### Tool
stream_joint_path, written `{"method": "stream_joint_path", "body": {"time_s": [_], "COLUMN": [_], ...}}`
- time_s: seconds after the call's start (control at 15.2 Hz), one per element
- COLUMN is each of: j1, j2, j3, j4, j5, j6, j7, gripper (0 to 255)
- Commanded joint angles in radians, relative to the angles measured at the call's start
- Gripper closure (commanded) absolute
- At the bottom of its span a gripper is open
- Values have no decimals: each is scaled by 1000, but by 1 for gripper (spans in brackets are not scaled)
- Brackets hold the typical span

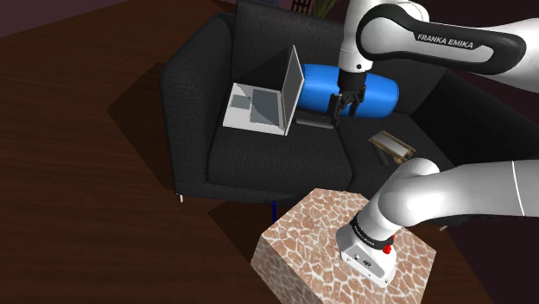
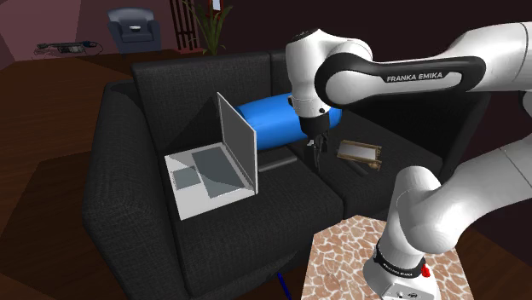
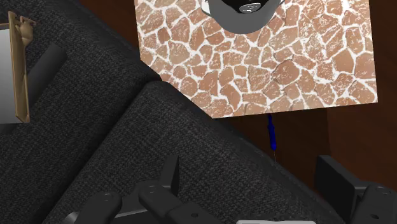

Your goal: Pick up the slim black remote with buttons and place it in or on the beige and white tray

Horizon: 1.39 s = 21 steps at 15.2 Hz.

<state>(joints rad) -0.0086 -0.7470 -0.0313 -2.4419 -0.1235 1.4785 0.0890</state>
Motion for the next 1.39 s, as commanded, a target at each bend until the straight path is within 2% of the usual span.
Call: {"method": "stream_joint_path", "body": {"time_s": [0.0, 0.4, 0.79, 1.06, 1.32], "j1": [0, -3, 5, 29, 70], "j2": [0, 38, 160, 282, 429], "j3": [0, -147, -299, -401, -498], "j4": [0, -76, -86, -55, 2], "j5": [0, -124, -211, -228, -192], "j6": [0, 189, 404, 550, 690], "j7": [0, -245, -483, -647, -828], "gripper": [0, 0, 0, 0, 0]}}
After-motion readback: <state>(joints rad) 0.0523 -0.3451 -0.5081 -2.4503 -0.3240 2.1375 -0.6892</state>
